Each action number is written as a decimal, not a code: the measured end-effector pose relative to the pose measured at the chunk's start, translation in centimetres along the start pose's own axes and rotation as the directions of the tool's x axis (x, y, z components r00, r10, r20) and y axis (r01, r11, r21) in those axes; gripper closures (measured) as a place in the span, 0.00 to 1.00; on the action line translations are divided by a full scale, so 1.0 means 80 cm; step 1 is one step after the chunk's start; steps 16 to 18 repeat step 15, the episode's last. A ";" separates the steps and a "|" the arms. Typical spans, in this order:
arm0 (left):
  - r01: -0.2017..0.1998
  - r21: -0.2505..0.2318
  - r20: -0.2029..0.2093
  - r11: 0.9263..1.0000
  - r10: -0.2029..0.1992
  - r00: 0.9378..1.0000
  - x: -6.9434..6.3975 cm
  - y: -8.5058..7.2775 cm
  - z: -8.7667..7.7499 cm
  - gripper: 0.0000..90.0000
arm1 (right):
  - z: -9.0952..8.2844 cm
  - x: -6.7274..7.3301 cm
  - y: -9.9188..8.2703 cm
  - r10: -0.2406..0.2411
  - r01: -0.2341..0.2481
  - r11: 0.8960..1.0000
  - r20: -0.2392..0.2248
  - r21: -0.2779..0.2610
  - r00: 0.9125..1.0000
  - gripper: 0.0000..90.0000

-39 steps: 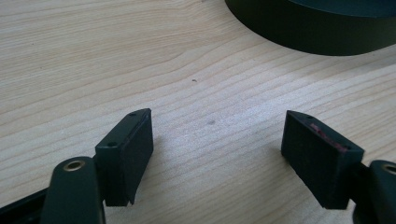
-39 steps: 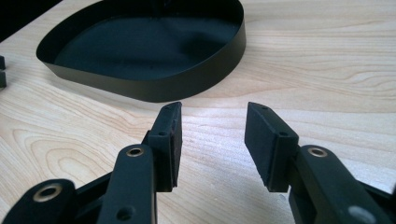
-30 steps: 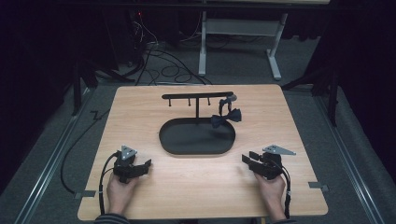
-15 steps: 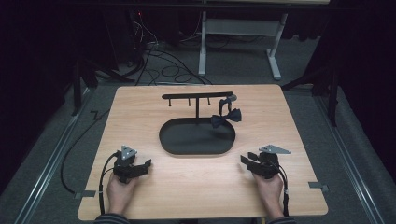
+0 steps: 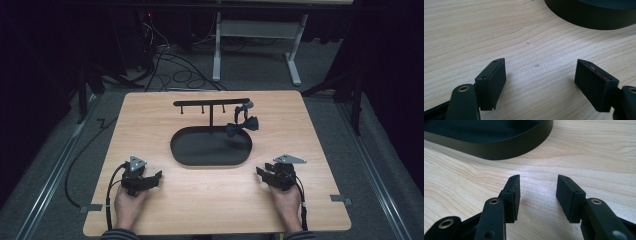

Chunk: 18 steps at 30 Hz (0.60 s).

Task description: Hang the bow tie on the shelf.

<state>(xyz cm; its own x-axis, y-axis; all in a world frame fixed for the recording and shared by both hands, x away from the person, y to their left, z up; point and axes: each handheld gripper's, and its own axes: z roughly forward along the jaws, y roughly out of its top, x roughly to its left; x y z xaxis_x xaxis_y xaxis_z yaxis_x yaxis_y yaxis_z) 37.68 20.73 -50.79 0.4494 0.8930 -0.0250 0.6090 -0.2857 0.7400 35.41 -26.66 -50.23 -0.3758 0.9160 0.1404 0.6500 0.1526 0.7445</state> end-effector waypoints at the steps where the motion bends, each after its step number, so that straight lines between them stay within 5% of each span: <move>1: 0.001 -0.002 0.000 1.000 -0.001 1.000 0.000 0.000 0.000 0.28 | 0.000 0.001 0.000 -0.010 0.010 1.000 0.006 0.003 1.000 0.62; 6: -0.004 0.001 -0.001 1.000 0.004 1.000 -0.001 0.000 0.000 0.28 | 0.005 0.019 0.001 -0.125 0.123 0.992 0.101 0.030 0.987 0.58; 18: -0.006 0.001 -0.003 1.000 0.006 1.000 -0.001 0.000 0.000 0.28 | 0.006 0.021 0.001 -0.124 0.121 0.992 0.093 0.032 0.988 0.56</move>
